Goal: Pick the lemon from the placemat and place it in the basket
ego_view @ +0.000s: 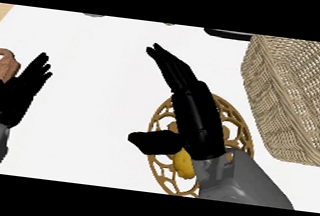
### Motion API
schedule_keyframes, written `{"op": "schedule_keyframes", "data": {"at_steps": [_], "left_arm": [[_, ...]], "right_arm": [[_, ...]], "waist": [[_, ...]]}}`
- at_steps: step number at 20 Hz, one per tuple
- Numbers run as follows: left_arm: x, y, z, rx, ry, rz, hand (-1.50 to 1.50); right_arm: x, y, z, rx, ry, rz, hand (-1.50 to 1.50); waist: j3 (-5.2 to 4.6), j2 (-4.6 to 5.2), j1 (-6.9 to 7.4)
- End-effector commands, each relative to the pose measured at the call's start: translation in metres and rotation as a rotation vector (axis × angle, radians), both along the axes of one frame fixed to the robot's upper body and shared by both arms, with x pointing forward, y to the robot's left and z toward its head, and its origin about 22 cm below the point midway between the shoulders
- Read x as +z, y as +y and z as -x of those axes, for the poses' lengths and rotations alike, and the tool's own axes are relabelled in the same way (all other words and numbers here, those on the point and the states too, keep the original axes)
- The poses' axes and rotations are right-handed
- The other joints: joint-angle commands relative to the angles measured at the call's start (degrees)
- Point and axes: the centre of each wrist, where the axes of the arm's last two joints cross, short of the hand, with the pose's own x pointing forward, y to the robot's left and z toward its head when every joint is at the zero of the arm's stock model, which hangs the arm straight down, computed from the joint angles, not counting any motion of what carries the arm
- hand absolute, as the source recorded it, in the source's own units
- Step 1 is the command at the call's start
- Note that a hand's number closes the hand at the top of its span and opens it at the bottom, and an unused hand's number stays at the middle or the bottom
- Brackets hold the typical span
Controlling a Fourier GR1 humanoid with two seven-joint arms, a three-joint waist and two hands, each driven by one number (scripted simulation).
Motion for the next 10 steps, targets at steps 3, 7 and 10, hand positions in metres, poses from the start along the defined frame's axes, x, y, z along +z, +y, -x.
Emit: {"op": "schedule_keyframes", "data": {"at_steps": [3,7,10], "left_arm": [[-0.010,0.005,0.006,0.034,0.018,-0.003,0.00],[-0.005,0.011,0.005,0.032,0.009,0.002,0.00],[0.000,0.005,-0.003,0.023,0.010,0.002,0.00]], "right_arm": [[0.034,-0.012,-0.025,-0.293,0.104,0.431,-1.50],[0.089,-0.021,-0.021,-0.437,0.180,0.529,-1.50],[0.116,-0.016,-0.011,-0.404,0.262,0.584,-1.50]], "waist": [[-0.33,-1.00,-1.55],[0.01,-0.73,-1.75],[0.13,-0.29,-1.65]]}}
